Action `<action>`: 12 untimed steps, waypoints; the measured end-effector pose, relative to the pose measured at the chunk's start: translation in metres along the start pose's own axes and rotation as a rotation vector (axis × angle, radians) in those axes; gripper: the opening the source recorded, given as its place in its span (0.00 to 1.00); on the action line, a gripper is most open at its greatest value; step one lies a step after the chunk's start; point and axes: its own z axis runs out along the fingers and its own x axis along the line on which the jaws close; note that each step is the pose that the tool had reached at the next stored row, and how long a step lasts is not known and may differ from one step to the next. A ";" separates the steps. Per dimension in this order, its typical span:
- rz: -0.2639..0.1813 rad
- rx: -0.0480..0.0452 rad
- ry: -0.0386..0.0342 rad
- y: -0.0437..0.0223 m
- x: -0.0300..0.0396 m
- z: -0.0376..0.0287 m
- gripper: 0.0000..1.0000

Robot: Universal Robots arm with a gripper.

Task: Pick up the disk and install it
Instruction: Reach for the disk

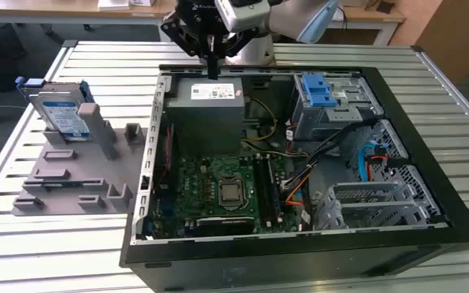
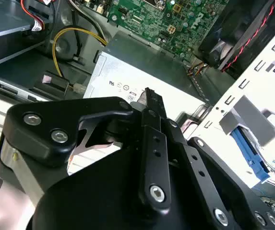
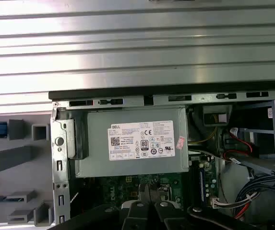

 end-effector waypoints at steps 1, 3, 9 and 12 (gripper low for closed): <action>0.000 0.0000 0.0000 0.0000 0.0000 0.0000 0.11; 0.000 0.0000 0.0000 0.0000 0.0000 0.0000 0.11; 0.000 0.0000 -0.0001 -0.0001 0.0020 0.0000 0.11; 0.000 0.0000 0.0000 -0.0003 0.0038 -0.0001 0.11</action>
